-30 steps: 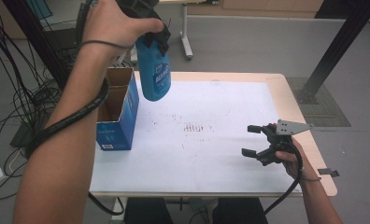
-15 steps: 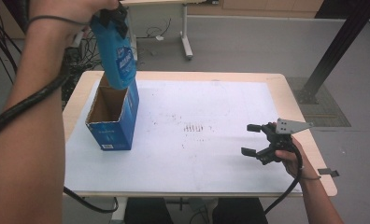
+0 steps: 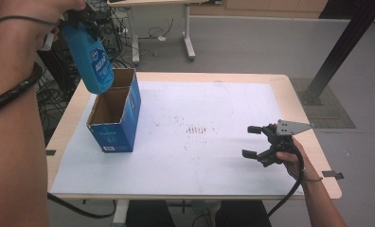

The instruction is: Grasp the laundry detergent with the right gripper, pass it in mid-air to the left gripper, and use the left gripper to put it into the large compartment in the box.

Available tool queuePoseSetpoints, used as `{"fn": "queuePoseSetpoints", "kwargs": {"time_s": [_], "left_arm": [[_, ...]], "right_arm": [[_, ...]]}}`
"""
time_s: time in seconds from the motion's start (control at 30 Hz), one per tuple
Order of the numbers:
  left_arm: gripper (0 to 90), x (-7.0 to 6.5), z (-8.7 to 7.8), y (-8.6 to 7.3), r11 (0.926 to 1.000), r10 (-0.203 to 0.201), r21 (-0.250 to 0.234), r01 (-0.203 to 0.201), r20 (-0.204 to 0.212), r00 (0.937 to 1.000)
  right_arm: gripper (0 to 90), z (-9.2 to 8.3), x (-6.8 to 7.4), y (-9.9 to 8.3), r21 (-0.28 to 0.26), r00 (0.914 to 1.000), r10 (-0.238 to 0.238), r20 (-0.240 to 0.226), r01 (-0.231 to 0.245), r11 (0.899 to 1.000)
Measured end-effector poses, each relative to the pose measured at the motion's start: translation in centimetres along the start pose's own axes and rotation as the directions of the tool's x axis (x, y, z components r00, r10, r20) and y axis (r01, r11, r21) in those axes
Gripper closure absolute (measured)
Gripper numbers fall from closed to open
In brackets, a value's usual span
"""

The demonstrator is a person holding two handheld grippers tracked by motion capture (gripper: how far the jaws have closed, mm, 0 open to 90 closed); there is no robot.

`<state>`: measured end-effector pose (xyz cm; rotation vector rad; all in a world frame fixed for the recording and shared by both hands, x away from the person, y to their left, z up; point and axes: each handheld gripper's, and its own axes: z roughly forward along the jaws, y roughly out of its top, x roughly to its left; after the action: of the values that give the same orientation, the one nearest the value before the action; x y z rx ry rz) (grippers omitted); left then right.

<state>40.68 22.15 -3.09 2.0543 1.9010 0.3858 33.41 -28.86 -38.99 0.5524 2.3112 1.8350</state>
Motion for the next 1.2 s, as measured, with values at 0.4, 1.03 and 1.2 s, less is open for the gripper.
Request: {"fn": "queuePoseSetpoints", "kwargs": {"time_s": [0.4, 1.03, 1.2], "left_arm": [[37.3, 0.2, 3.6, -0.2, 0.998, -0.018, 0.061, 0.019, -0.01, 0.9998], [37.3, 0.8, 8.7, -1.2, 0.9875, -0.029, 0.155, 0.028, 0.003, 0.9996], [37.3, 0.9, 10.0, -1.5, 0.982, -0.029, 0.187, 0.028, 0.0, 0.9996]], "right_arm": [[3.0, -0.2, 0.0, -0.1, 0.0, 1.0, 0.003, 0.006, -0.003, 1.0], [3.0, -0.3, 0.1, -0.4, -0.004, 1.0, 0.009, 0.004, -0.009, 1.0], [3.0, -0.3, 0.1, -0.6, -0.006, 0.9999, 0.011, 0.006, -0.011, 1.0]]}}
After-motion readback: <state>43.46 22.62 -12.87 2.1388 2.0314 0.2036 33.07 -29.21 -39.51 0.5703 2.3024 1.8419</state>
